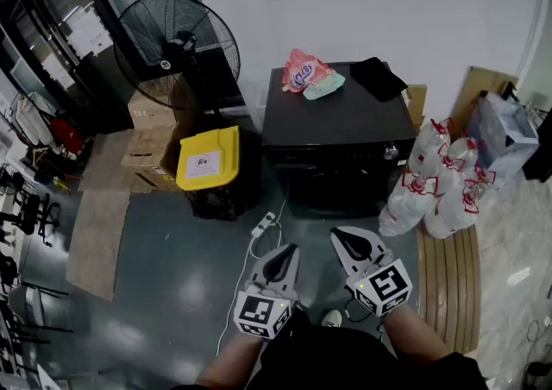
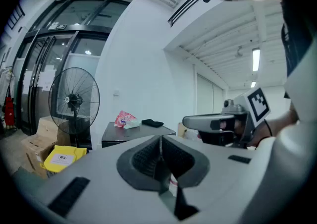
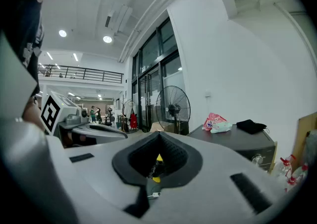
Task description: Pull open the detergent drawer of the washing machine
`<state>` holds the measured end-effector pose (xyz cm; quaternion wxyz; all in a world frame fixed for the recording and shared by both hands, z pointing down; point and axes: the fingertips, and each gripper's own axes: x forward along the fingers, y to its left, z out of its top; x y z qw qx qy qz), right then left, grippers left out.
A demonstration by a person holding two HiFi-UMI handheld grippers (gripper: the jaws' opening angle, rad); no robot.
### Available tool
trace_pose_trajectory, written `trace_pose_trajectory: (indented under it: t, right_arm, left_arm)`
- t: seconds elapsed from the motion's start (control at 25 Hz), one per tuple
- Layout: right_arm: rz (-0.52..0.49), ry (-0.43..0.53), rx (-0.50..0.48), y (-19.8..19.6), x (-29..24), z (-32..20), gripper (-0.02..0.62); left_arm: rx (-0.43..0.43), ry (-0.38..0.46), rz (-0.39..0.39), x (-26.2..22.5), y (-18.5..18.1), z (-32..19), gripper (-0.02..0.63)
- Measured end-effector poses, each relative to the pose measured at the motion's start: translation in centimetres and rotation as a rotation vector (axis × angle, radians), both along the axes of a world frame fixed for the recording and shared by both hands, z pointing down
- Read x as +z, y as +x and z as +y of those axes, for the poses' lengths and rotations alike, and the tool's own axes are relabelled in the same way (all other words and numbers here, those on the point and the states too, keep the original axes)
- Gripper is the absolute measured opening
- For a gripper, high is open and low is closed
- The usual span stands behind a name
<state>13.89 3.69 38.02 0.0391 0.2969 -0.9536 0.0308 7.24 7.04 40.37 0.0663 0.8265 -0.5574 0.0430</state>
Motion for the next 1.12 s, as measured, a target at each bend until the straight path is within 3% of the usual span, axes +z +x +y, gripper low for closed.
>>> trace_pose_trajectory:
  t: [0.6,0.64,0.72,0.76,0.84,1.12]
  right_arm:
    - [-0.018,0.037,0.033,-1.3,-0.5,0.0,0.008]
    - [-0.026,0.041,0.039,-1.4,-0.7,-0.1,0.01]
    - [-0.044,0.048,0.044,-1.5,-1.1,-0.4,0.123]
    - [-0.05,0.051,0.044,-1.6,-1.2,-0.5,0.161]
    - [-0.052,0.057,0.047,-1.8,-1.3,-0.7,0.216]
    - [-0.049,0.048,0.064,-2.9,-1.2,-1.8,0.235]
  left_arm:
    - [-0.024,0.012,0.0,0.0,-2.0,0.3,0.026]
    - [-0.026,0.013,0.0,0.0,-2.2,0.2,0.058]
    - [-0.033,0.016,-0.002,-0.1,-2.6,0.0,0.237]
    - [-0.037,0.018,-0.005,0.0,-2.7,-0.1,0.256]
    - [-0.039,0.018,-0.008,0.1,-3.0,-0.2,0.267]
    - [-0.032,0.017,-0.003,0.1,-4.3,-1.0,0.272]
